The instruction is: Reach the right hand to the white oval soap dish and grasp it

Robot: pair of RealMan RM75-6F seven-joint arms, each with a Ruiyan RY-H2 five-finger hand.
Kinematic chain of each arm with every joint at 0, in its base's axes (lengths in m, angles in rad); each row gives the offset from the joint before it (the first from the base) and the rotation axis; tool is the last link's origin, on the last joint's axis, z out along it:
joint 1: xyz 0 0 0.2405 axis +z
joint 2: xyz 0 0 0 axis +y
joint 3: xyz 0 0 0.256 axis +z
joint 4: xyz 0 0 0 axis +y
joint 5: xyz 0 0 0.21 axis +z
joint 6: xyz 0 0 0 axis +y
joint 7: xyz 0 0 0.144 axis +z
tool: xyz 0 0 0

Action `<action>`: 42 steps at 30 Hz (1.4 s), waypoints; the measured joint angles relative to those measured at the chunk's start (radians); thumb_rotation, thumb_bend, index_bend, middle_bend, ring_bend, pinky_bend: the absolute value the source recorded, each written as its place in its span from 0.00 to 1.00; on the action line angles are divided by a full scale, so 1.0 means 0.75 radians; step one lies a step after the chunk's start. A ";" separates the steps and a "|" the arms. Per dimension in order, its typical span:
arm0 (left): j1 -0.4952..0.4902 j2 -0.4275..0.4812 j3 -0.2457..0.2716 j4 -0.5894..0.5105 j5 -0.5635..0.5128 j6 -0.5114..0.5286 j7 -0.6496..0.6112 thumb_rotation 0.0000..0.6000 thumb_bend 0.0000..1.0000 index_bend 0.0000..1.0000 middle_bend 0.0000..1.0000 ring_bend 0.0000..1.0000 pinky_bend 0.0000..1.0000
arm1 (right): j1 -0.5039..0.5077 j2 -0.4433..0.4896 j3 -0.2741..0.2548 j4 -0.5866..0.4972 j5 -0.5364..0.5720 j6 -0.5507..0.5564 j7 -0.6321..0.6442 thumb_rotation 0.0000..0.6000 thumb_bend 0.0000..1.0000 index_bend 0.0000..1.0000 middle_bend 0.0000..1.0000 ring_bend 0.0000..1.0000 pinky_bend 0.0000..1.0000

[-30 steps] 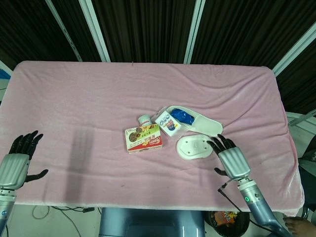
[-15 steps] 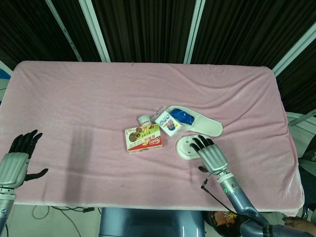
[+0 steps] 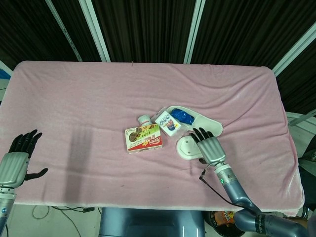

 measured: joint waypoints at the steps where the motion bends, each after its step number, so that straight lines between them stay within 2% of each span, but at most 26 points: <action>1: 0.000 0.000 -0.001 -0.001 -0.003 -0.001 0.001 1.00 0.00 0.00 0.00 0.00 0.00 | 0.004 -0.002 0.000 0.005 0.014 -0.009 -0.008 1.00 0.08 0.02 0.02 0.04 0.24; 5: 0.000 0.000 -0.003 -0.002 -0.010 -0.002 0.004 1.00 0.00 0.00 0.00 0.00 0.00 | 0.018 -0.005 0.000 0.014 0.065 -0.044 -0.053 1.00 0.07 0.00 0.00 0.01 0.23; 16: -0.002 0.000 -0.006 -0.005 -0.022 -0.007 0.005 1.00 0.00 0.00 0.00 0.00 0.00 | 0.094 -0.003 0.013 0.008 0.275 -0.154 -0.271 1.00 0.07 0.00 0.00 0.01 0.23; 23: -0.003 0.002 -0.007 -0.008 -0.029 -0.014 0.001 1.00 0.00 0.00 0.00 0.00 0.00 | 0.140 -0.019 0.012 0.031 0.357 -0.177 -0.349 1.00 0.09 0.00 0.00 0.01 0.23; 24: -0.003 0.003 -0.007 -0.009 -0.030 -0.015 -0.001 1.00 0.00 0.00 0.00 0.00 0.00 | 0.145 -0.022 0.008 0.038 0.364 -0.181 -0.360 1.00 0.10 0.01 0.02 0.02 0.23; 27: -0.004 0.005 -0.007 -0.011 -0.031 -0.017 -0.002 1.00 0.00 0.00 0.00 0.00 0.00 | 0.162 -0.028 -0.007 0.056 0.394 -0.197 -0.395 1.00 0.13 0.13 0.16 0.08 0.23; 29: -0.005 0.005 -0.007 -0.011 -0.031 -0.018 -0.003 1.00 0.00 0.00 0.00 0.00 0.00 | 0.172 -0.032 -0.017 0.060 0.418 -0.206 -0.413 1.00 0.17 0.27 0.32 0.17 0.23; 32: -0.005 0.007 -0.007 -0.013 -0.032 -0.020 -0.007 1.00 0.00 0.00 0.00 0.00 0.00 | 0.181 -0.035 -0.033 0.059 0.428 -0.207 -0.420 1.00 0.21 0.42 0.49 0.29 0.23; 34: -0.005 0.008 -0.006 -0.013 -0.031 -0.020 -0.008 1.00 0.00 0.00 0.00 0.00 0.00 | 0.183 -0.034 -0.040 0.055 0.429 -0.204 -0.414 1.00 0.25 0.51 0.56 0.37 0.23; 37: -0.005 0.009 -0.006 -0.014 -0.029 -0.018 -0.009 1.00 0.00 0.00 0.00 0.00 0.00 | 0.184 -0.028 -0.047 0.046 0.418 -0.195 -0.400 1.00 0.27 0.56 0.60 0.42 0.23; 42: -0.005 0.009 -0.005 -0.014 -0.029 -0.019 -0.013 1.00 0.00 0.00 0.00 0.00 0.00 | 0.180 -0.009 -0.049 0.019 0.373 -0.156 -0.351 1.00 0.27 0.57 0.61 0.43 0.23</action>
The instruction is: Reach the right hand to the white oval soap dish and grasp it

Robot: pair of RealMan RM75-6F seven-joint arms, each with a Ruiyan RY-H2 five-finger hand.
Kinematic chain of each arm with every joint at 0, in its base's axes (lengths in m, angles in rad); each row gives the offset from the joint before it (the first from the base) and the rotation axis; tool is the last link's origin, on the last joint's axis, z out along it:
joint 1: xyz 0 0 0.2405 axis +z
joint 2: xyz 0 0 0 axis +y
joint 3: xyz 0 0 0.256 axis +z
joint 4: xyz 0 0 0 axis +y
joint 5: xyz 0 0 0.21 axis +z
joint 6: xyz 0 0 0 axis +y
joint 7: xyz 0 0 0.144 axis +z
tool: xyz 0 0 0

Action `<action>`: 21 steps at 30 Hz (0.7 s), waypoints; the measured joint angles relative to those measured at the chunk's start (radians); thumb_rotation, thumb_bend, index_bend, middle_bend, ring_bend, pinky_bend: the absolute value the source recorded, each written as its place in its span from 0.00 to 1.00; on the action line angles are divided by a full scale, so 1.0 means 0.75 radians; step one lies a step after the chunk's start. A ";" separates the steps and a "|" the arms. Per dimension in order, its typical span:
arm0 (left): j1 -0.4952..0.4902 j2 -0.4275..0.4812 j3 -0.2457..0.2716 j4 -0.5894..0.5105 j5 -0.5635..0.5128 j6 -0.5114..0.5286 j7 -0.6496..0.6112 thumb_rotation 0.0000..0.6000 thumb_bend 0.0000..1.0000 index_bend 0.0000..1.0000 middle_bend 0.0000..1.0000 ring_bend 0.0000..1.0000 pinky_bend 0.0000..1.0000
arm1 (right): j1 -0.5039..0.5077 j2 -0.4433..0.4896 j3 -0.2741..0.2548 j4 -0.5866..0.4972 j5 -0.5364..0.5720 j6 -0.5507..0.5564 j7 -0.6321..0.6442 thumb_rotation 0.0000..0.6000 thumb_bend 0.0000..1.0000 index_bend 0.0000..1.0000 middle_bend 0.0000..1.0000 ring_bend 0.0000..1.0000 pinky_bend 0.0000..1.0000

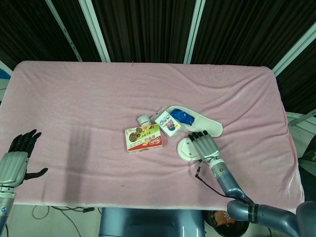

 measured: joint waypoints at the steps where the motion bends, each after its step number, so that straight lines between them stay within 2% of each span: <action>1: 0.000 0.000 0.000 0.000 0.003 0.001 0.000 1.00 0.00 0.00 0.00 0.00 0.00 | -0.002 0.008 0.003 -0.011 -0.012 0.014 0.014 1.00 0.27 0.57 0.61 0.43 0.23; 6: 0.001 -0.001 0.001 0.000 0.009 0.006 -0.001 1.00 0.00 0.00 0.00 0.00 0.00 | -0.009 0.064 0.029 -0.088 -0.064 0.076 0.075 1.00 0.27 0.57 0.60 0.43 0.23; 14: 0.003 -0.002 0.005 0.001 0.026 0.018 -0.004 1.00 0.00 0.00 0.00 0.00 0.00 | -0.061 0.214 0.068 -0.301 -0.159 0.224 0.195 1.00 0.27 0.57 0.60 0.43 0.23; 18: 0.004 -0.003 0.008 0.002 0.038 0.023 -0.007 1.00 0.00 0.00 0.00 0.00 0.00 | -0.140 0.294 0.057 -0.421 -0.231 0.339 0.297 1.00 0.27 0.57 0.60 0.43 0.24; 21: 0.005 -0.004 0.011 0.003 0.047 0.028 -0.009 1.00 0.00 0.00 0.00 0.00 0.00 | -0.220 0.350 0.022 -0.497 -0.310 0.440 0.387 1.00 0.27 0.57 0.60 0.43 0.23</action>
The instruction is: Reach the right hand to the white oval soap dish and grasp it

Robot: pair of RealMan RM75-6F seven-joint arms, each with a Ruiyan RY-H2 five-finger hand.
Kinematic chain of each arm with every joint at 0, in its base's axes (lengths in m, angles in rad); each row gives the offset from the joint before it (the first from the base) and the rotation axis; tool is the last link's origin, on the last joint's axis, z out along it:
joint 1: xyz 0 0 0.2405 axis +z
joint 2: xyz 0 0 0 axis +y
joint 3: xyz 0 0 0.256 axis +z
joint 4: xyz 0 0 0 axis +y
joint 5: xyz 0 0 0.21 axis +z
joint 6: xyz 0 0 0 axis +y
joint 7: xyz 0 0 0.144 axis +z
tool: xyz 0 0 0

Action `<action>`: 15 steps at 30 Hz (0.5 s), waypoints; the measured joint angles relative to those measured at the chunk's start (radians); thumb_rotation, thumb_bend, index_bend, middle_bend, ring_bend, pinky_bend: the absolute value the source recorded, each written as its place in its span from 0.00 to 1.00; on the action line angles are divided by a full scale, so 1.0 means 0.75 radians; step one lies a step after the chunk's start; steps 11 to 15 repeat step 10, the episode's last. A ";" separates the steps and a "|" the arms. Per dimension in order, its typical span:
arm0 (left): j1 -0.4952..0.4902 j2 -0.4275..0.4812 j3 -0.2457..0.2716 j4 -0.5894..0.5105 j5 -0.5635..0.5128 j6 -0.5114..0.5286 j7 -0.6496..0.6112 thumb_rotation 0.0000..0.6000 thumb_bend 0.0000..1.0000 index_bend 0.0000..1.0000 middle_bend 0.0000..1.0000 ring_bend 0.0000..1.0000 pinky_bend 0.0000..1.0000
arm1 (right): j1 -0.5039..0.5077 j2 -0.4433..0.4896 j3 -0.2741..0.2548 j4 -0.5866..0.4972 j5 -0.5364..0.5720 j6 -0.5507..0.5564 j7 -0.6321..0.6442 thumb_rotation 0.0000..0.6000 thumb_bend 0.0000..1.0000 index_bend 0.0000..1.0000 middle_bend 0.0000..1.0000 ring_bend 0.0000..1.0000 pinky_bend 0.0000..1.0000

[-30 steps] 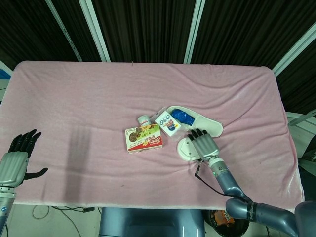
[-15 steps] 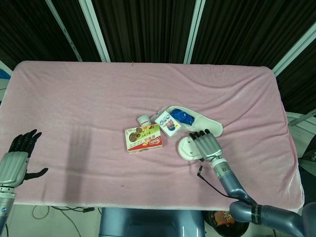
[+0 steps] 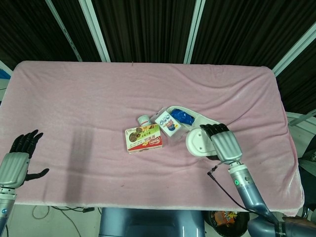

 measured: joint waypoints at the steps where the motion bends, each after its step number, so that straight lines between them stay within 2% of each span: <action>1: 0.001 -0.001 0.001 0.000 0.004 0.002 0.000 1.00 0.00 0.00 0.00 0.00 0.00 | -0.033 0.019 -0.020 -0.023 -0.036 0.041 0.039 1.00 0.27 0.57 0.60 0.43 0.24; 5: 0.002 -0.003 0.005 0.003 0.012 0.006 0.000 1.00 0.00 0.00 0.00 0.00 0.00 | -0.131 0.069 -0.100 -0.070 -0.171 0.169 0.165 1.00 0.27 0.57 0.59 0.42 0.24; 10: 0.004 -0.005 0.009 0.004 0.016 0.007 0.001 1.00 0.00 0.00 0.00 0.00 0.00 | -0.237 0.108 -0.202 -0.058 -0.370 0.324 0.305 1.00 0.27 0.57 0.59 0.42 0.23; 15: 0.004 -0.005 0.009 0.004 0.016 0.007 0.001 1.00 0.00 0.00 0.00 0.00 0.00 | -0.237 0.108 -0.202 -0.058 -0.370 0.324 0.305 1.00 0.27 0.57 0.59 0.42 0.23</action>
